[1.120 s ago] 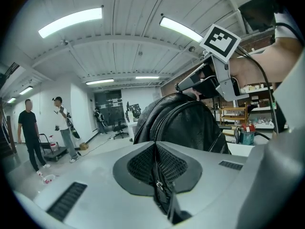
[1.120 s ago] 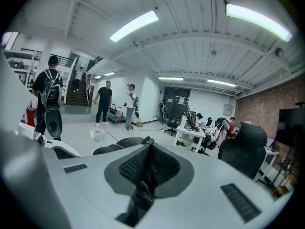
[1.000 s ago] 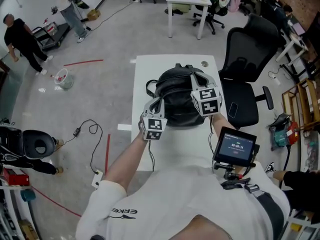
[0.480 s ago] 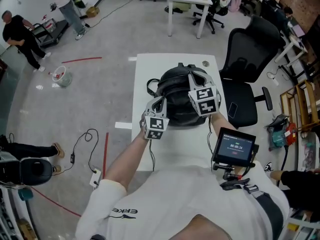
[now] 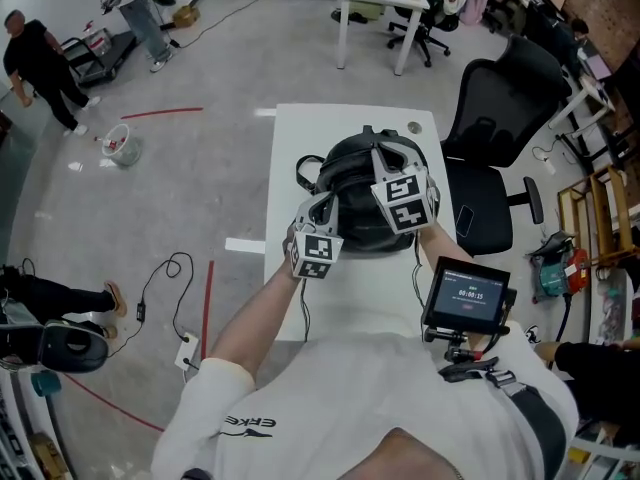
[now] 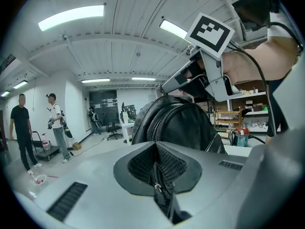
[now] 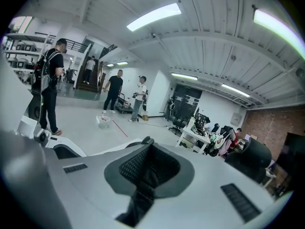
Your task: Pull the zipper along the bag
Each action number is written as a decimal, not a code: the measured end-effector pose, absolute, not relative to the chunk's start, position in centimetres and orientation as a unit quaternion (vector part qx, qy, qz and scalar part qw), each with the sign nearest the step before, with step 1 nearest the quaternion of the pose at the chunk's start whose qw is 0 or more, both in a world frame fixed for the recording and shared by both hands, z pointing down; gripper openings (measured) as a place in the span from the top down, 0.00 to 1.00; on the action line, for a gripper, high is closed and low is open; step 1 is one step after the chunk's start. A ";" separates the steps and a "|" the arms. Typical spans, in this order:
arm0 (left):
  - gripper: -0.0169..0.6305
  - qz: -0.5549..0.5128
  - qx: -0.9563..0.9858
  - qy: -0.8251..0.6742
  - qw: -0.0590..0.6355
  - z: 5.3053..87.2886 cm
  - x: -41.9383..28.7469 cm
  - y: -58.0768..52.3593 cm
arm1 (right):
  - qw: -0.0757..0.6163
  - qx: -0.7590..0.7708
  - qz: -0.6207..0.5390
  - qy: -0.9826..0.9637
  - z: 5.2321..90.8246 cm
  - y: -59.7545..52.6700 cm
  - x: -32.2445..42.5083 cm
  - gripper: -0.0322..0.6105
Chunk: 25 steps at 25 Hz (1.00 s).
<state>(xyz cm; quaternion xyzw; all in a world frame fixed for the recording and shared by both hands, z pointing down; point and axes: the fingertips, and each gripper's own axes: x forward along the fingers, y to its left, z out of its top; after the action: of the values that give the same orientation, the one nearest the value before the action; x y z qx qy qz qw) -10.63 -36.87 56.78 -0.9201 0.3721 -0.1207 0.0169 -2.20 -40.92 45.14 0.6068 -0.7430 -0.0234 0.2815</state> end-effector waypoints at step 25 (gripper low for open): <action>0.97 -0.103 -0.925 0.365 0.004 57.4 -10.8 -37.7 | 0.414 0.517 -0.077 -0.745 47.8 -43.5 -7.6 0.92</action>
<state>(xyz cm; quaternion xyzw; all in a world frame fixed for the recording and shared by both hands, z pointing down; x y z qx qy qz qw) -10.81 -37.66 57.39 -0.9251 0.3655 -0.1033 0.0038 -7.60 -43.53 47.76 0.5167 -0.7454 -0.0771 0.4141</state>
